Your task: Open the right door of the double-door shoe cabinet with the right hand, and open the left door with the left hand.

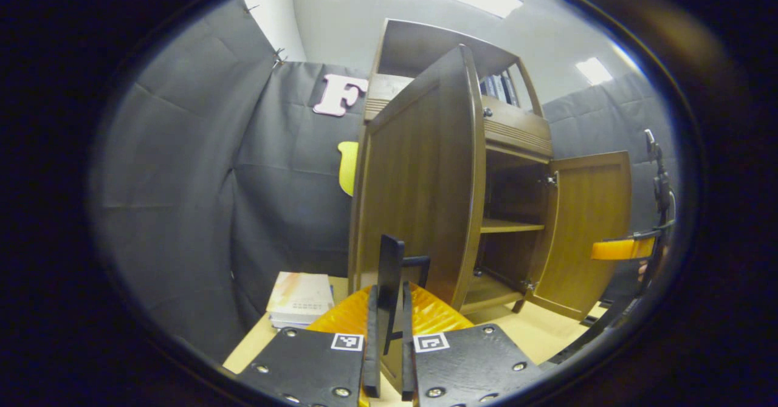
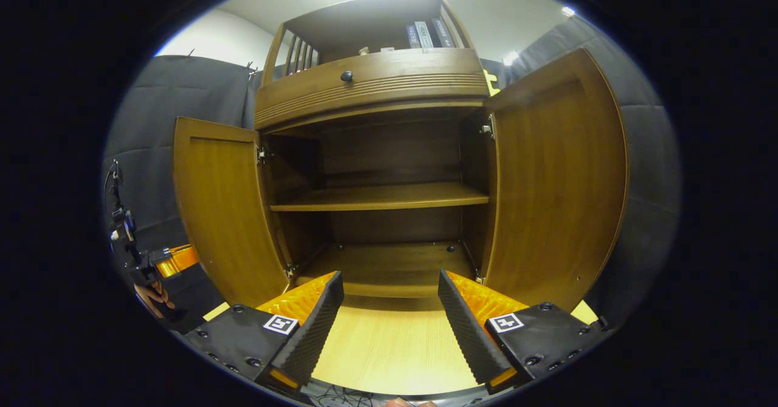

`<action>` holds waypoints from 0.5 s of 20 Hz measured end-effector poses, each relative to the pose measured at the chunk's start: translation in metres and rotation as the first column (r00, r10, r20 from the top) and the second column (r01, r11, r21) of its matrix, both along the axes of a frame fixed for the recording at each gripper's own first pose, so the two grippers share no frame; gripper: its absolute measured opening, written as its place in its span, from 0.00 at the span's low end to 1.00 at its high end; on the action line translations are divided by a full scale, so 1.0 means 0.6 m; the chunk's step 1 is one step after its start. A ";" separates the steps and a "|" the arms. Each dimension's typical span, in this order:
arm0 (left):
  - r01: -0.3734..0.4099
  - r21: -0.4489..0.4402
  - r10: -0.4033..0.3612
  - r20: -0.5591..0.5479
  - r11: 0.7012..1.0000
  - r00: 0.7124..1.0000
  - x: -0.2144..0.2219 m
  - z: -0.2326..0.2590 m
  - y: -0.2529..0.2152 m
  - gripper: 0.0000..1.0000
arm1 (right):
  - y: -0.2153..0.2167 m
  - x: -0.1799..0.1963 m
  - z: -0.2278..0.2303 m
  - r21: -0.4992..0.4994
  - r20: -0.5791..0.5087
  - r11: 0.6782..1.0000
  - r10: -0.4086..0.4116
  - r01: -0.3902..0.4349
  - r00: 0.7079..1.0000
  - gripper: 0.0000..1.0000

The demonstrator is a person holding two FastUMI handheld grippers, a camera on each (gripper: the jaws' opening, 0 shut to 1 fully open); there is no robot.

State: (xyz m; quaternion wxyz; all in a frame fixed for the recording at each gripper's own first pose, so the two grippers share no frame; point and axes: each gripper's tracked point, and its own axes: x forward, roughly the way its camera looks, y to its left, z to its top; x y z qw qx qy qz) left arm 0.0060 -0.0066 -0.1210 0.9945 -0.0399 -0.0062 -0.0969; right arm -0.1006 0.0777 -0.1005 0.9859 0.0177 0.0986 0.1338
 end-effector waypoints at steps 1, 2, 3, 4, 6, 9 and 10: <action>-0.012 0.010 0.012 0.004 1.000 1.000 0.001 0.000 0.021 0.16 | 0.000 0.002 0.002 -0.005 0.003 1.000 0.000 0.000 1.000 0.98; -0.014 0.013 0.014 0.008 1.000 1.000 -0.001 0.002 0.039 0.15 | 0.001 0.004 0.004 -0.006 0.004 1.000 0.000 0.000 1.000 0.98; -0.012 0.013 0.012 0.010 1.000 1.000 -0.003 0.002 0.053 0.14 | 0.002 0.006 0.004 -0.004 0.004 1.000 0.000 0.000 1.000 0.98; -0.015 0.013 0.015 0.010 1.000 1.000 0.000 0.002 0.068 0.14 | 0.003 0.007 0.006 -0.001 0.003 1.000 -0.001 0.001 1.000 0.93; -0.031 0.018 0.031 0.010 0.999 0.999 -0.010 0.013 0.113 0.15 | 0.001 0.008 0.009 0.001 0.004 1.000 -0.005 0.005 1.000 0.98; -0.044 0.009 0.044 0.013 0.999 0.999 -0.010 0.017 0.143 0.15 | -0.010 0.010 0.007 -0.002 -0.003 1.000 -0.022 0.022 1.000 0.93; -0.037 0.001 0.037 0.013 0.999 0.999 -0.009 0.017 0.143 0.15 | -0.016 0.012 0.006 -0.003 -0.005 1.000 -0.030 0.030 1.000 0.93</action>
